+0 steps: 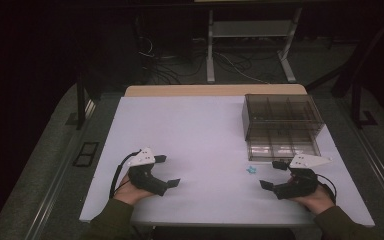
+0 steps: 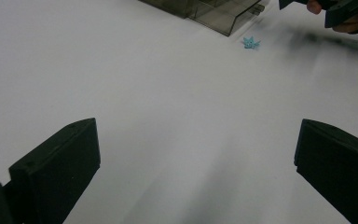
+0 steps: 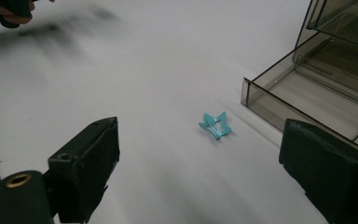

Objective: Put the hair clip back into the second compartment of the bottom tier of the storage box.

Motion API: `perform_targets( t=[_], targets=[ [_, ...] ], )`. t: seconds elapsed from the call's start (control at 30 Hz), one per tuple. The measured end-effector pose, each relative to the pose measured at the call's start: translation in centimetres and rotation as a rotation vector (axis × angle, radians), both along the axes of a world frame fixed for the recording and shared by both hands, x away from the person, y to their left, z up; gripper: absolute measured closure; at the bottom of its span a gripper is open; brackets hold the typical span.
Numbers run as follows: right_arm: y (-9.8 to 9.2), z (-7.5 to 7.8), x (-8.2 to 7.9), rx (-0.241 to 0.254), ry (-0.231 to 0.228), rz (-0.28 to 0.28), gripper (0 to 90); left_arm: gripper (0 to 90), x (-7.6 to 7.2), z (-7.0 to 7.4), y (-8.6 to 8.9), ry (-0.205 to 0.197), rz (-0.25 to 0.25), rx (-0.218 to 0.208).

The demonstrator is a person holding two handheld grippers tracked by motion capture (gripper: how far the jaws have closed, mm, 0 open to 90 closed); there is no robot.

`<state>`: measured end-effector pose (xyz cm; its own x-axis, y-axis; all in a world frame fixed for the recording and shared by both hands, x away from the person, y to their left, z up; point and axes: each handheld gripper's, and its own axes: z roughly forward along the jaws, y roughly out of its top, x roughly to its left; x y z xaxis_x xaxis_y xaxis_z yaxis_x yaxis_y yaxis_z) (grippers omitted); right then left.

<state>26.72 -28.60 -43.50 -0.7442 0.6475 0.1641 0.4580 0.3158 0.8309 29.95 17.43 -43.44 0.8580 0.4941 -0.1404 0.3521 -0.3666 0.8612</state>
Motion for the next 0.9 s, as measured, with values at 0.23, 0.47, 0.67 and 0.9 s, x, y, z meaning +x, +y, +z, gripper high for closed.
perform_targets(
  t=[0.23, 0.47, 0.67, 0.9],
  targets=[
    [0.0, 0.1, 0.0, 0.006, 0.003, 0.007, 11.4, 0.0, 0.0, 0.0, 0.0, 0.002, 0.001, -0.005],
    [0.0, 0.3, 0.2, -0.003, 0.004, 0.010, 11.4, 0.0, 0.0, 0.1, 0.0, 0.010, 0.002, -0.013],
    [-0.2, 0.9, 0.6, -0.006, 0.004, 0.014, 11.4, 0.0, 0.1, 0.1, 0.0, 0.011, 0.005, -0.017],
    [0.0, 1.3, 0.9, -0.012, -0.004, 0.014, 11.5, 0.0, 0.0, 0.1, 0.1, 0.007, 0.003, -0.012]
  ],
)
